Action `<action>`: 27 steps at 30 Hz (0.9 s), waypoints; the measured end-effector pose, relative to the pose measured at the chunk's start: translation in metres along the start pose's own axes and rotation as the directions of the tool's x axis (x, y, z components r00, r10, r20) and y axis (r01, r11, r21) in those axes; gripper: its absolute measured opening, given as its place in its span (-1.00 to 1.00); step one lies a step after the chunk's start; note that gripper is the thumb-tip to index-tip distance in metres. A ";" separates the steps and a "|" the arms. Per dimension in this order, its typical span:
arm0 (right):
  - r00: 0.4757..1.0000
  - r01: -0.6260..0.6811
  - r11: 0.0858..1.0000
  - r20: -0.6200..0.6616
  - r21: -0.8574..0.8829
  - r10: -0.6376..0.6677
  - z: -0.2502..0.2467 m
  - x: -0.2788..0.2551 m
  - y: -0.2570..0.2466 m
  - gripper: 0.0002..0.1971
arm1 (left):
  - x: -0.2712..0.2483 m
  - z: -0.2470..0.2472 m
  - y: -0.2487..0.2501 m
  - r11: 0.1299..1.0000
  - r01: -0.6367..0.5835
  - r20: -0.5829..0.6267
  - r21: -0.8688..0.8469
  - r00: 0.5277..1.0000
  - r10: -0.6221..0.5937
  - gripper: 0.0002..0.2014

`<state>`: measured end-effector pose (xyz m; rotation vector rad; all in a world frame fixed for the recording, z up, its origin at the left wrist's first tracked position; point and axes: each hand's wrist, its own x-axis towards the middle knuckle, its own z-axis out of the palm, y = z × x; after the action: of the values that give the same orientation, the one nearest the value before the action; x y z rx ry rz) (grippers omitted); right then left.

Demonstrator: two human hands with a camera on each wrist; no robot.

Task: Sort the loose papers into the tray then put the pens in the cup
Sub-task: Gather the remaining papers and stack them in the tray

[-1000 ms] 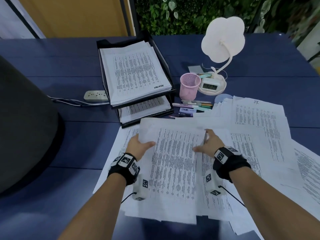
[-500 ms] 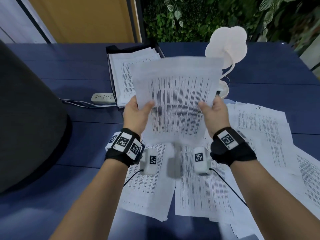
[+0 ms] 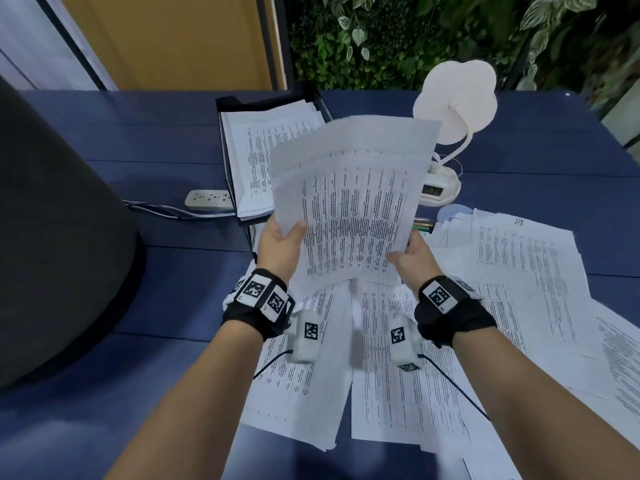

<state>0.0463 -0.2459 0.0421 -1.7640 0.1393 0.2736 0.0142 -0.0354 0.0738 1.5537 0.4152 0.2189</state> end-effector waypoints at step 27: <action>0.991 0.093 0.985 -0.082 -0.142 -0.105 0.051 0.074 -0.085 -0.81 | 0.064 -0.056 0.030 0.685 -0.188 -0.033 0.704 0.955 0.296 -0.55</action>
<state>0.1325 -0.1738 0.0941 -1.9153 0.0981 0.1346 0.0542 0.0416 0.0975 2.3656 0.4272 0.4185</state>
